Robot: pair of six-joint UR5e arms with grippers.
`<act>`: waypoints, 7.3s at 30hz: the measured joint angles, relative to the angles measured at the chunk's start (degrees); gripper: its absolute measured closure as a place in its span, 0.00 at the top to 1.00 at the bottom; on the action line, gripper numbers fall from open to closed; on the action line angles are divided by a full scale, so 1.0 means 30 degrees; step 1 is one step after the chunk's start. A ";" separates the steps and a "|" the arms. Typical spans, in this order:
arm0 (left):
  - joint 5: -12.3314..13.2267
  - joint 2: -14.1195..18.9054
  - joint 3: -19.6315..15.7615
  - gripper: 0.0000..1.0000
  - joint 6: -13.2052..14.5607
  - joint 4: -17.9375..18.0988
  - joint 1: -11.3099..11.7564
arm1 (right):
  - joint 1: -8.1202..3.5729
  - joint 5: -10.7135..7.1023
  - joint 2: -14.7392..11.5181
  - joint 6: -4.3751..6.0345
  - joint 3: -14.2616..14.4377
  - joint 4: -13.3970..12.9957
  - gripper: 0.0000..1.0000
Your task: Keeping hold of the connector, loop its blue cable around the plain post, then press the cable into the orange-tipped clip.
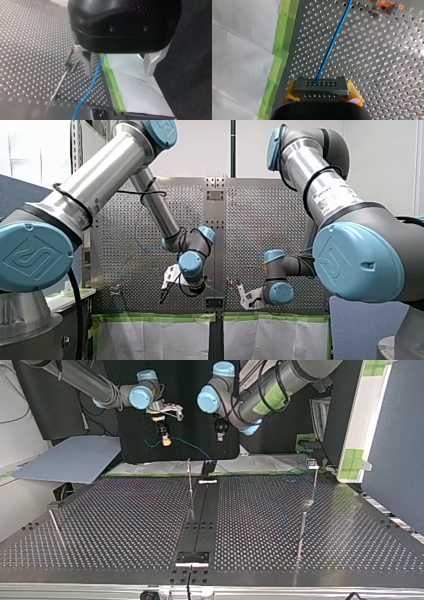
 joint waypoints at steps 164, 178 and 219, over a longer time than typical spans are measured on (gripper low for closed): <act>0.2011 -0.9379 1.4989 1.00 0.4286 -1.2423 0.2401 | 0.0964 -0.0491 0.0918 -0.2205 -0.0622 -0.0111 0.00; 0.1884 -1.1191 1.5050 1.00 0.4369 -1.1988 0.2773 | 0.0962 -0.0446 0.0920 -0.2430 -0.0726 0.0154 0.00; 0.1361 -0.9798 1.3882 0.00 0.4188 -1.0130 0.2548 | 0.0974 -0.0143 0.0917 -0.2539 -0.0845 0.0476 0.00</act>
